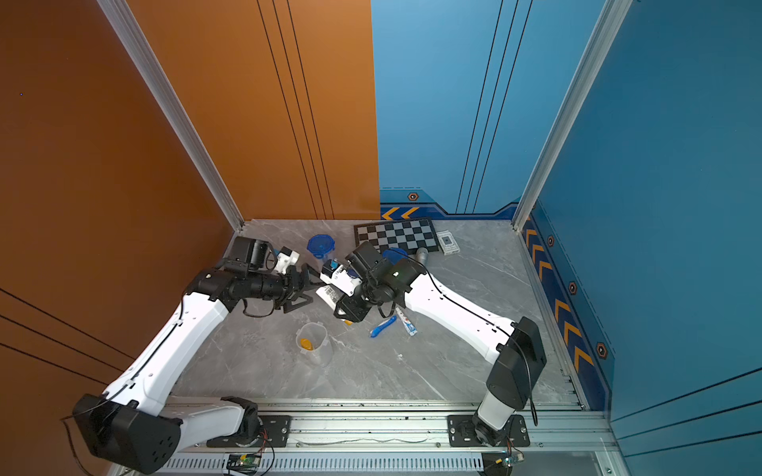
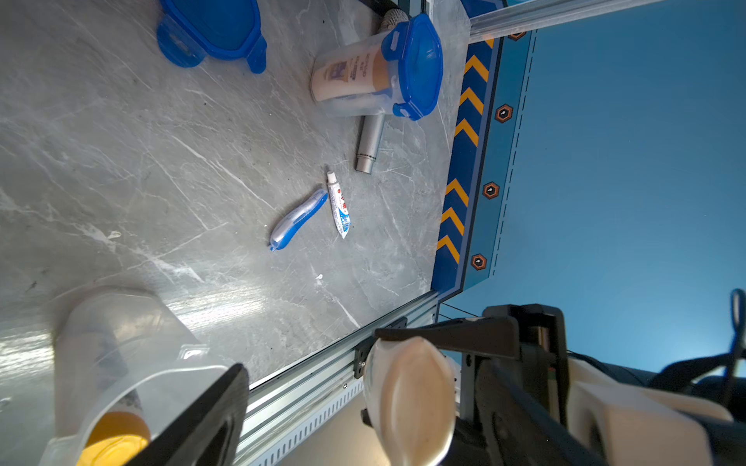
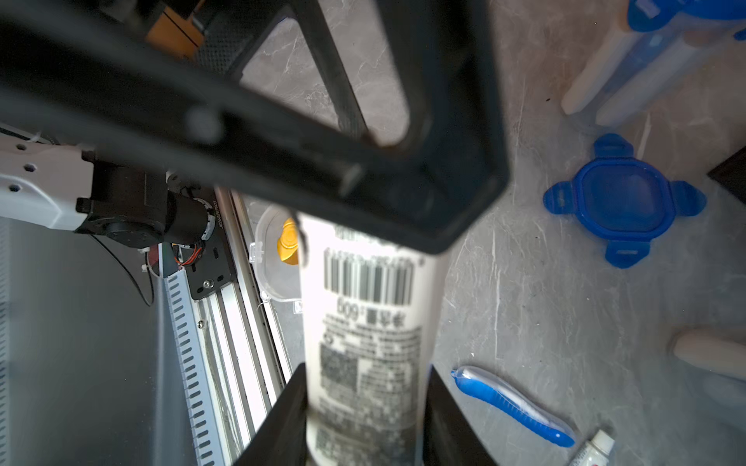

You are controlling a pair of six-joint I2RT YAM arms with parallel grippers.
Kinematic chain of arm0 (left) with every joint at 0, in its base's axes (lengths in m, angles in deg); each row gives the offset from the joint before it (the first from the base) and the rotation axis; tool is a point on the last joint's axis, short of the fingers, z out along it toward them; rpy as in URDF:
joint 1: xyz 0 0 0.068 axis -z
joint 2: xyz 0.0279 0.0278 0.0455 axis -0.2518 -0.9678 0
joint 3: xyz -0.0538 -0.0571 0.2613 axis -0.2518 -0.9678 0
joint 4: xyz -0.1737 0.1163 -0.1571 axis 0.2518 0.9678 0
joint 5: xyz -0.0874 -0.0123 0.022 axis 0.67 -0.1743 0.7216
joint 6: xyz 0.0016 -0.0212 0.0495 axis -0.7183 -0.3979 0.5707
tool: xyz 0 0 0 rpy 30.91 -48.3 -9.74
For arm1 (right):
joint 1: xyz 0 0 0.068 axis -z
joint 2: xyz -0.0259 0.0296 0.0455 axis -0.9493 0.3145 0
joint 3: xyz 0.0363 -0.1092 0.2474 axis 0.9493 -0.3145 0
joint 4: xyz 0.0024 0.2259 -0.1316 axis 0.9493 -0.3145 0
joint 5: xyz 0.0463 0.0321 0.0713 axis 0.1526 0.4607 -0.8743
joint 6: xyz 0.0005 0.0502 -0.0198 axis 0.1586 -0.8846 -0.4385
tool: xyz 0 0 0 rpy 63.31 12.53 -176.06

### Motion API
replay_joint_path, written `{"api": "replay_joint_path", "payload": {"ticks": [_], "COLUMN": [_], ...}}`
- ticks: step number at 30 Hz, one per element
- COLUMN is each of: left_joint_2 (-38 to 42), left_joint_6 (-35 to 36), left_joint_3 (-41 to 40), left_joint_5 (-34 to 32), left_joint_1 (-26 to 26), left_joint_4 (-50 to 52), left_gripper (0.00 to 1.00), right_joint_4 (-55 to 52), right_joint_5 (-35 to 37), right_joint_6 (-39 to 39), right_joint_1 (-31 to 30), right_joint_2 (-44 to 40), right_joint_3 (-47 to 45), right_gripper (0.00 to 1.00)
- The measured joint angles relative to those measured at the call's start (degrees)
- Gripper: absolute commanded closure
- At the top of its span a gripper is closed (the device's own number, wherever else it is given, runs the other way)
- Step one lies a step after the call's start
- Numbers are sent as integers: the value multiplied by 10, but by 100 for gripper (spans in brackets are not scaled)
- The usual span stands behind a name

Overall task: Pack away toiletry kits
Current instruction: Pick up the toiletry item from the center of the board.

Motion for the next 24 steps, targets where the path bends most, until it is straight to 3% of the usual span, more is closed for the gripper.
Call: {"api": "replay_joint_path", "payload": {"ticks": [12, 17, 21, 23, 24], "left_joint_2": [7, 18, 23, 26, 28], "left_joint_6": [-40, -52, -53, -57, -57], "left_joint_3": [-54, -69, -72, -73, -74], "left_joint_5": [37, 39, 39, 39, 39], "left_joint_1": [15, 15, 14, 11, 8], "left_joint_4": [-71, -94, -102, -101, -101], "left_gripper": [52, 79, 89, 94, 96], "right_joint_4": [-2, -3, -11, -6, -1], "right_joint_5": [-25, -36, -42, -46, -49], "right_joint_6": [0, 0, -3, -16, -22], "right_joint_1": [-1, 0, 3, 8, 12], "right_joint_2": [24, 40, 41, 41, 40], "right_joint_3": [25, 38, 45, 48, 48], "right_gripper": [68, 65, 44, 19, 13]}}
